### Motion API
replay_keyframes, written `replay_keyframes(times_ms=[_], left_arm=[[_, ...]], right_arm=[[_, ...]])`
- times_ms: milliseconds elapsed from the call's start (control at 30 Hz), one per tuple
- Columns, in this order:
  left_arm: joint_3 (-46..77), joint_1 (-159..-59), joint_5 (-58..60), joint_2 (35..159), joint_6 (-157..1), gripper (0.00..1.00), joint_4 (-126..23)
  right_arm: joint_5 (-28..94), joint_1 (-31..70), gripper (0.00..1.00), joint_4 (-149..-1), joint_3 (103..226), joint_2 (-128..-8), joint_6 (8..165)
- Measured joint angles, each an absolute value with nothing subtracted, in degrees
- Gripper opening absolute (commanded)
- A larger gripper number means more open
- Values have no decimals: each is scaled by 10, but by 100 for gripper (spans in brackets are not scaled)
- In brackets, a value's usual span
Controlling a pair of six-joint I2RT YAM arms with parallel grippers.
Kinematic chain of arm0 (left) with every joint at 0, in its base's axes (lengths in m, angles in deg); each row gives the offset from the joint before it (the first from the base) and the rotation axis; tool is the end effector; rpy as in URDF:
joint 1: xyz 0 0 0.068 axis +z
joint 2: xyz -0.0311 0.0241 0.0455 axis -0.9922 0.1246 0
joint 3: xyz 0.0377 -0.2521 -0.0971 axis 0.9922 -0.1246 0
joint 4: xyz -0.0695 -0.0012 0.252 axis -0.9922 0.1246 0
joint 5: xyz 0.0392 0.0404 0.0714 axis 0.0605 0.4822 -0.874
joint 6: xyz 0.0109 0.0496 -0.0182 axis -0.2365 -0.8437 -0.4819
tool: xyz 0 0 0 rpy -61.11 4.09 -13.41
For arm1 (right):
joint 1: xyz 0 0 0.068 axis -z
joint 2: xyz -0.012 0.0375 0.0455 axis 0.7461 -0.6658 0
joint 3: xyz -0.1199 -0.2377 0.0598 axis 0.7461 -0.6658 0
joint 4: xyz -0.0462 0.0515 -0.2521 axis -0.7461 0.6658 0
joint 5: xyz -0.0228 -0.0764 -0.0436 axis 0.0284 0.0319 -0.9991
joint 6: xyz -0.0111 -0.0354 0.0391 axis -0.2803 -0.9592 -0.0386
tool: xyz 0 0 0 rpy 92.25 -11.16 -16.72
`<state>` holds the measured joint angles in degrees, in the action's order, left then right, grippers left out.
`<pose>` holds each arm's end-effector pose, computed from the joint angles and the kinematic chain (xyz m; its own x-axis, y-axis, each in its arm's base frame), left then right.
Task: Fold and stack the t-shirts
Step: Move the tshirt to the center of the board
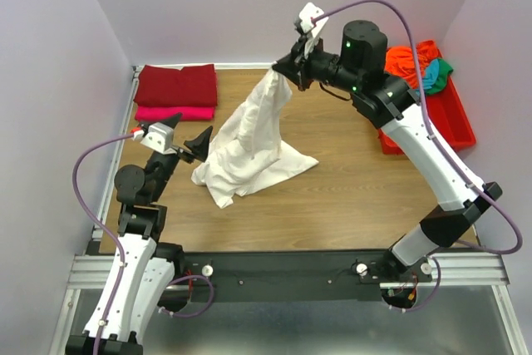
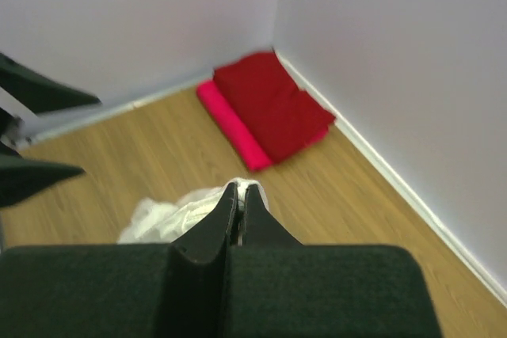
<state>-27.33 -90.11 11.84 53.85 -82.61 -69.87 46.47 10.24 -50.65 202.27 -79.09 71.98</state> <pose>0.1442 -0.0303 0.3357 0.2491 -0.1451 -0.9575 0.4644 0.8855 -0.0134 0.2630 0.2218 0.5147 0.0671 -0.1105 -0.9916 -0.8559 0.5043 -0.1141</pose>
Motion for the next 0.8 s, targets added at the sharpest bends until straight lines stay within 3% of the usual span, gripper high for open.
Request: replay_keyframes(times_ms=[100, 133, 267, 300, 400, 567, 800], left_arm=[[-273, -901, 119, 538, -826, 92, -699], [-273, -901, 121, 538, -826, 92, -699], [-273, -901, 127, 544, -825, 93, -699], [-273, -901, 128, 549, -825, 93, -698], [-270, -901, 137, 573, -825, 93, -694], [-254, -910, 164, 624, -825, 93, -684], [-236, -987, 174, 681, -866, 93, -641]], right_arm=[[432, 105, 4, -505, 1947, -763, 683], [421, 107, 11, -503, 1918, -753, 671], [389, 140, 52, -505, 1784, -713, 625], [383, 158, 75, -503, 1749, -705, 616], [371, 228, 96, -511, 1649, -690, 598], [377, 303, 100, -508, 1490, -670, 565], [552, 298, 100, -501, 1360, -585, 434]])
